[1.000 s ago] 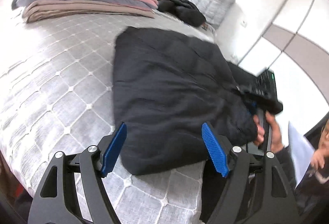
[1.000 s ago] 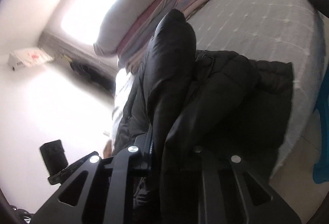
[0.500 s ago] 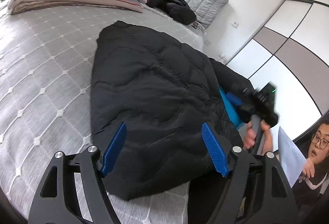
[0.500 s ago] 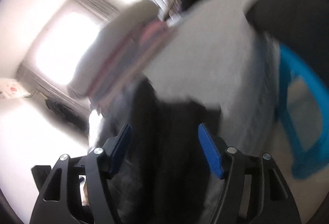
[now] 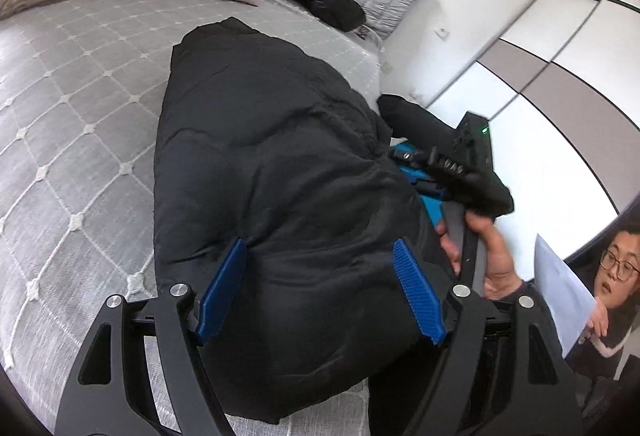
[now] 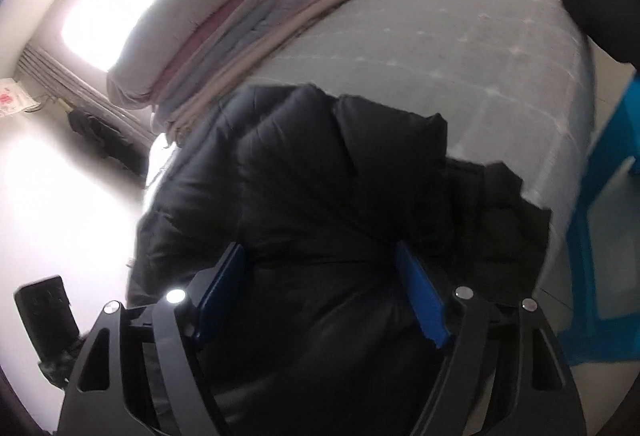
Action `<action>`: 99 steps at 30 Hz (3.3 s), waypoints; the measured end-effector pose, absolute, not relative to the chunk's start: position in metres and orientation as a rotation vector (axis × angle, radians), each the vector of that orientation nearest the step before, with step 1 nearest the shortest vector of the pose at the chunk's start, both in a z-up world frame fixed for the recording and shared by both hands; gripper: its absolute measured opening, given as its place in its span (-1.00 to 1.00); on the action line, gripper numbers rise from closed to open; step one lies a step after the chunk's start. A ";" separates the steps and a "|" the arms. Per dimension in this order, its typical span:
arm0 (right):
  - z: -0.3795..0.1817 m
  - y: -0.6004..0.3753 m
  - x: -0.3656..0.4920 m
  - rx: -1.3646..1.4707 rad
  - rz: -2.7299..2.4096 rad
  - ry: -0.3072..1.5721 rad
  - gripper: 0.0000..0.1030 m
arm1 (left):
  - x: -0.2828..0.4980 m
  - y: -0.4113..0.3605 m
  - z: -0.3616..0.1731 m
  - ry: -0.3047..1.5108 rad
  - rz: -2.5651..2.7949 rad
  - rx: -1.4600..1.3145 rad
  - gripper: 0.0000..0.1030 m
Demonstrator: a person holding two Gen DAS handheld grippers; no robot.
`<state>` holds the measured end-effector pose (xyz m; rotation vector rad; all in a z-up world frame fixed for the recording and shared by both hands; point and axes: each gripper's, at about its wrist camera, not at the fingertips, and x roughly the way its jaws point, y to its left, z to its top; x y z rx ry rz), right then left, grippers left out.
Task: Fold large clothes
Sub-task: 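Press the folded jacket flat with both open tools, then grasp the black jacket bundle with both tools and lift it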
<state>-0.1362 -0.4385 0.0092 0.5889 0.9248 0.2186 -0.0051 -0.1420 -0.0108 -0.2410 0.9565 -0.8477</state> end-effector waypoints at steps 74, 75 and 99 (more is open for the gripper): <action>-0.069 -0.526 -0.181 1.015 0.200 1.000 0.86 | 0.126 -0.114 -0.119 1.303 -0.922 -0.816 0.73; -0.073 -0.526 -0.179 1.033 0.216 1.004 0.86 | 0.126 -0.119 -0.120 1.309 -0.938 -0.808 0.74; -0.032 -0.426 -0.112 0.919 0.584 0.907 0.25 | 0.082 -0.096 -0.026 0.964 -0.769 -0.344 -0.31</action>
